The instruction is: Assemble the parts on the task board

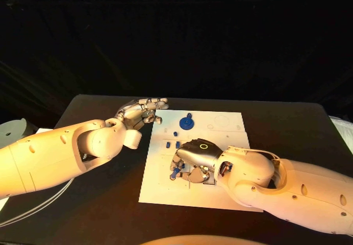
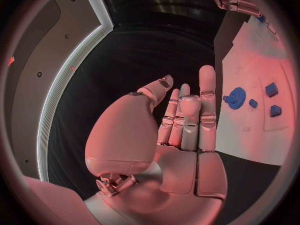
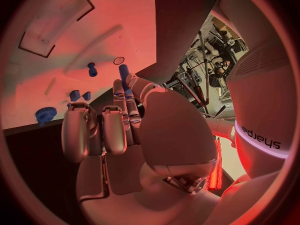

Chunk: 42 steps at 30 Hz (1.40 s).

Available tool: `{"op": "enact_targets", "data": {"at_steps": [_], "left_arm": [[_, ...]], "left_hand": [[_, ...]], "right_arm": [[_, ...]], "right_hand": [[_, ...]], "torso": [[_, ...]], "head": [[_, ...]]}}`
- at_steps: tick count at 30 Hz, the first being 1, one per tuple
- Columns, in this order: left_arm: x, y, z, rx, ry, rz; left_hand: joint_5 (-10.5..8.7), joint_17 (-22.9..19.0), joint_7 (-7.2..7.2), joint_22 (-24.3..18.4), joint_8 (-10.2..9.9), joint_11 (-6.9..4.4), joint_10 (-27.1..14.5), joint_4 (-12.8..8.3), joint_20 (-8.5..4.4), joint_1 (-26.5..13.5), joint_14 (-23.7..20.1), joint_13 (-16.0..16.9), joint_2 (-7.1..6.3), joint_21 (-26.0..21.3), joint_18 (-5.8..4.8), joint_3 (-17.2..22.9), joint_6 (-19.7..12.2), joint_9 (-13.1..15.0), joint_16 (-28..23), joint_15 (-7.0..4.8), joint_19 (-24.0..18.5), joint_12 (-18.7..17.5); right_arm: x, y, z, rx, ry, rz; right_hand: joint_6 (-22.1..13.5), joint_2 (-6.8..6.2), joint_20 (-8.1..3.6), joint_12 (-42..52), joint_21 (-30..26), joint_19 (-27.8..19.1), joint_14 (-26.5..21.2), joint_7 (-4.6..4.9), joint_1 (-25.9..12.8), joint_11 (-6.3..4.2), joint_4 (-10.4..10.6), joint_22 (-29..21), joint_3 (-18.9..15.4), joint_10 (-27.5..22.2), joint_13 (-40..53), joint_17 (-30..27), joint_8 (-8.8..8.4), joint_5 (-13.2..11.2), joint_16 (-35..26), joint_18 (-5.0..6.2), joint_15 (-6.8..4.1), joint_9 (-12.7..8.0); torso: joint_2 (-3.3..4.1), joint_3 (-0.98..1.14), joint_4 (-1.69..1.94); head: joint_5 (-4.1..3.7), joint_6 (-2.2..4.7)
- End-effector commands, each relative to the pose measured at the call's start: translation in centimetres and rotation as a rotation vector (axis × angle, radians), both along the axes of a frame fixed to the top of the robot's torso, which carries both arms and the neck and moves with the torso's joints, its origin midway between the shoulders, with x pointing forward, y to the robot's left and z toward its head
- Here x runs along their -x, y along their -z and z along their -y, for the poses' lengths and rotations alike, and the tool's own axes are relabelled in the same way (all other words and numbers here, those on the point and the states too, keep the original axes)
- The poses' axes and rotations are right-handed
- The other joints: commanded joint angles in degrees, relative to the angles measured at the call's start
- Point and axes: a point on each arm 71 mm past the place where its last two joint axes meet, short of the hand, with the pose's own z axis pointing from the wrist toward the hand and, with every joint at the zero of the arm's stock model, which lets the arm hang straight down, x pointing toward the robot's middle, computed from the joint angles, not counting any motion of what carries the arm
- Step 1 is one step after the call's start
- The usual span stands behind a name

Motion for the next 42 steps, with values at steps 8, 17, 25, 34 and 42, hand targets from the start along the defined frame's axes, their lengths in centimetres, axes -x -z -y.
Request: {"op": "enact_targets", "data": {"at_steps": [8, 17, 25, 34, 42], "left_arm": [[0.1, -0.2, 0.3, 0.010, 0.015, 0.010], [0.1, -0.1, 0.4, 0.011, 0.018, 0.009], [0.1, -0.1, 0.3, 0.010, 0.019, 0.009], [0.1, -0.1, 0.3, 0.010, 0.018, 0.008], [0.1, -0.1, 0.3, 0.010, 0.018, 0.008]], "left_hand": [[0.34, -0.05, 0.10, -0.07, 0.25, -0.04, -0.41, -0.23, 0.12, 0.33, -0.46, 0.08, 0.25, -0.01, 0.65, -0.03, -0.49, 0.06, 0.23, -0.06, -0.39, 0.27], [0.34, -0.05, 0.10, -0.07, 0.25, -0.04, -0.41, -0.23, 0.12, 0.33, -0.46, 0.08, 0.25, -0.01, 0.65, -0.03, -0.49, 0.06, 0.23, -0.06, -0.39, 0.27], [0.34, -0.05, 0.10, -0.07, 0.25, -0.04, -0.41, -0.23, 0.12, 0.33, -0.46, 0.08, 0.25, -0.01, 0.65, -0.03, -0.49, 0.06, 0.23, -0.06, -0.39, 0.27], [0.34, -0.05, 0.10, -0.07, 0.25, -0.04, -0.41, -0.23, 0.12, 0.33, -0.46, 0.08, 0.25, -0.01, 0.65, -0.03, -0.49, 0.06, 0.23, -0.06, -0.39, 0.27], [0.34, -0.05, 0.10, -0.07, 0.25, -0.04, -0.41, -0.23, 0.12, 0.33, -0.46, 0.08, 0.25, -0.01, 0.65, -0.03, -0.49, 0.06, 0.23, -0.06, -0.39, 0.27]], "right_arm": [[-0.4, 1.1, -0.3, 0.034, -0.027, -0.008], [-0.9, 1.6, -0.3, 0.051, -0.014, -0.005], [-0.9, 2.0, -0.7, 0.073, -0.018, -0.007], [-0.6, 2.3, -1.1, 0.087, -0.028, -0.017], [-0.8, 2.4, -1.1, 0.072, -0.006, -0.011]], "right_hand": [[0.17, -0.08, -0.31, -0.39, 0.00, -0.12, 3.21, 0.08, 0.21, 0.23, 0.00, -0.16, 0.35, -0.12, -0.01, -0.11, 0.31, 0.38, 0.28, 0.41, -0.13, 0.04], [0.14, -0.12, -0.32, -0.44, -0.04, -0.14, 3.21, 0.11, 0.13, 0.26, 0.00, -0.21, 0.34, -0.15, -0.01, -0.09, 0.28, 0.41, 0.29, 0.42, -0.11, 0.04], [0.12, -0.14, -0.32, -0.47, -0.06, -0.15, 3.21, 0.12, 0.09, 0.27, -0.01, -0.22, 0.35, -0.17, -0.01, -0.08, 0.25, 0.42, 0.31, 0.42, -0.09, 0.04], [0.04, -0.30, -0.30, -0.57, -0.13, -0.20, 3.18, 0.16, -0.06, 0.33, -0.05, -0.30, 0.28, -0.24, -0.02, -0.20, 0.16, 0.41, 0.23, 0.44, -0.06, 0.03], [-10.57, -4.28, 2.09, -0.94, -2.61, -1.56, 2.61, 3.33, -3.99, 3.69, 1.32, -3.22, -5.86, -13.03, -0.25, -2.20, -0.61, 1.76, -0.91, 1.00, 2.63, -1.34]], "torso": [[0.04, 0.07, 0.05], [0.01, 0.07, -0.03], [0.00, 0.09, -0.01], [-0.03, 0.05, 0.01], [-0.04, 0.04, 0.00]], "head": [[0.14, -0.17], [0.18, -0.07], [0.17, -0.18], [0.24, -0.30], [0.24, -0.22]]}}
